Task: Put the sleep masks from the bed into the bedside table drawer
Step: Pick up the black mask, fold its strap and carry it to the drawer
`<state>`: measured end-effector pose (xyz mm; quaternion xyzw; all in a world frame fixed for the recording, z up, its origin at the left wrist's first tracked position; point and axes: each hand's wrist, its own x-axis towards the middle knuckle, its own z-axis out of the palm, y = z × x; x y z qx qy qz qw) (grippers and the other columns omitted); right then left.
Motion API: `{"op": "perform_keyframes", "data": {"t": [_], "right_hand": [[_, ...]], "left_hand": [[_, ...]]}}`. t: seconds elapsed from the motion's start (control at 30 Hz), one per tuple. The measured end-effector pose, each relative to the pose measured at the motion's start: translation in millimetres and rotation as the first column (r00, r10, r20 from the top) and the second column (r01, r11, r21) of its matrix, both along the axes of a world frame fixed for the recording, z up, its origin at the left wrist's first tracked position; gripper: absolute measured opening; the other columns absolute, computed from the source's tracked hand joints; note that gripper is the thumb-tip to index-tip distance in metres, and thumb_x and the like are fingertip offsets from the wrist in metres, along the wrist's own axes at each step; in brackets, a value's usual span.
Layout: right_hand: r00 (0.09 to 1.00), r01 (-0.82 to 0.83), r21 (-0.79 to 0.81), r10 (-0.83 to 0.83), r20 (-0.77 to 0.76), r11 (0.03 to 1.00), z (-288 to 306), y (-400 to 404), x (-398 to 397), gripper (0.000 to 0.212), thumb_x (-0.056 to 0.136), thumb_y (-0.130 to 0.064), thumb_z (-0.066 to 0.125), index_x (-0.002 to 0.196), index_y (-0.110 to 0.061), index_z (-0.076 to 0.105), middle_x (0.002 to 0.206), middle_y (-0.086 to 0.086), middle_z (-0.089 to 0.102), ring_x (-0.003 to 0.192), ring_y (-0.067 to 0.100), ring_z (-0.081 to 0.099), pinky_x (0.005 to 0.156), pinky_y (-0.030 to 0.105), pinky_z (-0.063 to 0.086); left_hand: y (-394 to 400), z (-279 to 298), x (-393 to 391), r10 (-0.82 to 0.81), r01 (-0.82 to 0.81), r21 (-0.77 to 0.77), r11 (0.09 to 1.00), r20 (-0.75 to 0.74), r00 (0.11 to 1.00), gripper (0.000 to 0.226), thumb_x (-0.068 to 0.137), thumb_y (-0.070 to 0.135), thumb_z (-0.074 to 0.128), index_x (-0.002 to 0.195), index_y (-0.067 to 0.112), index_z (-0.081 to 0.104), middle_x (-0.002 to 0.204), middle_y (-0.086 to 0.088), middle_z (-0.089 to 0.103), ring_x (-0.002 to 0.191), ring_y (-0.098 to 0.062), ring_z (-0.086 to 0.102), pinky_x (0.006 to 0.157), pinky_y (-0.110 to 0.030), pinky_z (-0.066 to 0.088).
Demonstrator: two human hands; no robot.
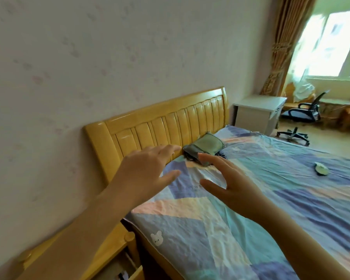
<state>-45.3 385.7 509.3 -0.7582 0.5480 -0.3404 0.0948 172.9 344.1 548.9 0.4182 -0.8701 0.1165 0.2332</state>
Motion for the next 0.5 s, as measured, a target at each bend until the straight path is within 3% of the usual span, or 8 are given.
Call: {"op": "perform_keyframes", "data": {"t": [0.2, 0.37, 0.5], "right_hand": [[0.992, 0.128, 0.001, -0.128, -0.016, 0.992, 5, 86, -14, 0.054, 0.089, -0.043, 0.056, 0.137, -0.049, 0.030, 0.136, -0.024, 0.041, 0.120, -0.006, 0.038, 0.095, 0.016, 0.030], [0.966, 0.255, -0.011, -0.256, -0.028, 0.967, -3, 172, -14, 0.056, 0.089, -0.045, 0.056, 0.137, -0.049, 0.029, 0.144, -0.017, 0.042, 0.130, 0.003, 0.040, 0.104, 0.025, 0.035], [0.934, 0.355, 0.010, -0.354, -0.039, 0.935, -13, 244, -13, 0.057, 0.089, -0.043, 0.056, 0.140, -0.043, 0.030, 0.143, -0.020, 0.041, 0.129, -0.001, 0.039, 0.103, 0.019, 0.031]], "left_hand": [[57, 6, -20, -0.130, 0.130, -0.013, 0.991, 0.001, 0.991, 0.062, 0.080, 0.066, 0.029, 0.134, 0.036, 0.037, 0.117, 0.015, 0.062, 0.098, -0.009, 0.061, 0.073, -0.027, 0.049], [117, -4, -28, -0.275, 0.275, -0.015, 0.961, -0.005, 0.961, 0.057, 0.083, 0.056, 0.056, 0.133, 0.032, 0.044, 0.118, 0.010, 0.064, 0.095, -0.013, 0.063, 0.069, -0.026, 0.044], [159, -13, -39, -0.371, 0.371, 0.002, 0.929, 0.013, 0.929, 0.058, 0.083, 0.055, 0.057, 0.134, 0.032, 0.044, 0.118, 0.013, 0.064, 0.097, -0.011, 0.063, 0.066, -0.023, 0.039]]}}
